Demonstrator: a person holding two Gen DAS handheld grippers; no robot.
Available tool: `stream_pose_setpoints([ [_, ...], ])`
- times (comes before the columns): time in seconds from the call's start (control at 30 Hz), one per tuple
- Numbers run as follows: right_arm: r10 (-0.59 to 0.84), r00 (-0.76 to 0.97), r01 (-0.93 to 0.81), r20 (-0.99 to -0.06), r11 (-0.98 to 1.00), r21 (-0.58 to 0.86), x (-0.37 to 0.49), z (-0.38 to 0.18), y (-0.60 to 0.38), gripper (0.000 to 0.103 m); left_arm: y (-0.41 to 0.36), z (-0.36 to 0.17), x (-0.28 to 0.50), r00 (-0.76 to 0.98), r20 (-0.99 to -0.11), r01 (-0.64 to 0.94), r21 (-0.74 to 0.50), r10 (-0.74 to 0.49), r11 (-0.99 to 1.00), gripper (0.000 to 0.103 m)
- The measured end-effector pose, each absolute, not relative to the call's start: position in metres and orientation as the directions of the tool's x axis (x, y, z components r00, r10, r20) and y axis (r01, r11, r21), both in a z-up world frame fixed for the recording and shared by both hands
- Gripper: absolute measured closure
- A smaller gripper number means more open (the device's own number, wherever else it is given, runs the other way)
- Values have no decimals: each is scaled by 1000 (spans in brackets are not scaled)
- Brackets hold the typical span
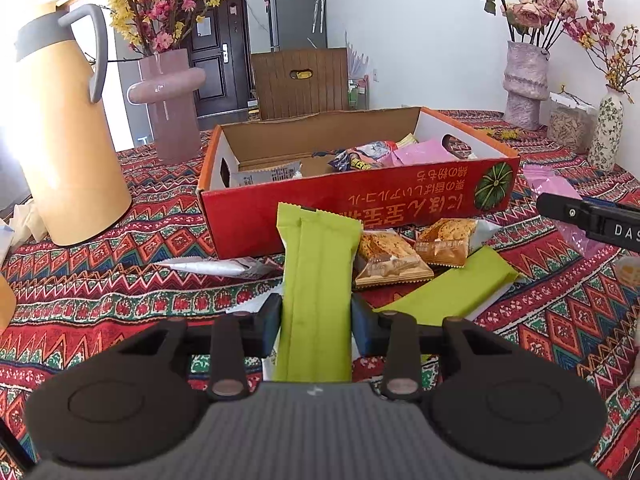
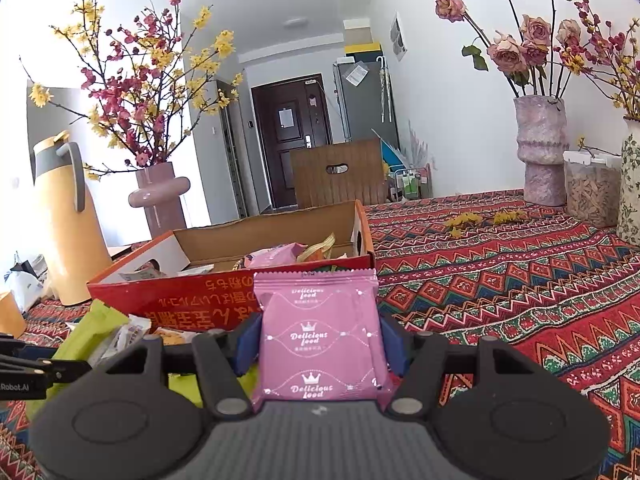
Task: Organize snacks
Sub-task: 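Carry the green bar and pink packet over the red box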
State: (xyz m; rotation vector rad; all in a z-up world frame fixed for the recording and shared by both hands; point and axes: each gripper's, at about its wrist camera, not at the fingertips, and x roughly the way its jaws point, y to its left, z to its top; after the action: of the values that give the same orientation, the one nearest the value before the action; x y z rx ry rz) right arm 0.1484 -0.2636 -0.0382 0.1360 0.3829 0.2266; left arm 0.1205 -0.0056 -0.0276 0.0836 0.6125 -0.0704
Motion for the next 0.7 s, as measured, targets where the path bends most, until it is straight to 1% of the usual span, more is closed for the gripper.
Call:
stream_pose_setpoints([
  [0.23, 260, 901, -216, -347, 963, 160, 144, -35, -259, 42, -11, -8, 114, 849, -525, 95, 40, -60, 995, 66],
  [0.43, 280, 906, -236, -318, 957, 170, 141, -21, -259, 42, -18, 11, 119, 874, -481, 89, 25, -66, 996, 66],
  [0.7, 308, 915, -279, -260, 950, 144, 152, 8, -245, 42, -28, 39, 135, 906, -419, 83, 21, -67, 996, 66],
])
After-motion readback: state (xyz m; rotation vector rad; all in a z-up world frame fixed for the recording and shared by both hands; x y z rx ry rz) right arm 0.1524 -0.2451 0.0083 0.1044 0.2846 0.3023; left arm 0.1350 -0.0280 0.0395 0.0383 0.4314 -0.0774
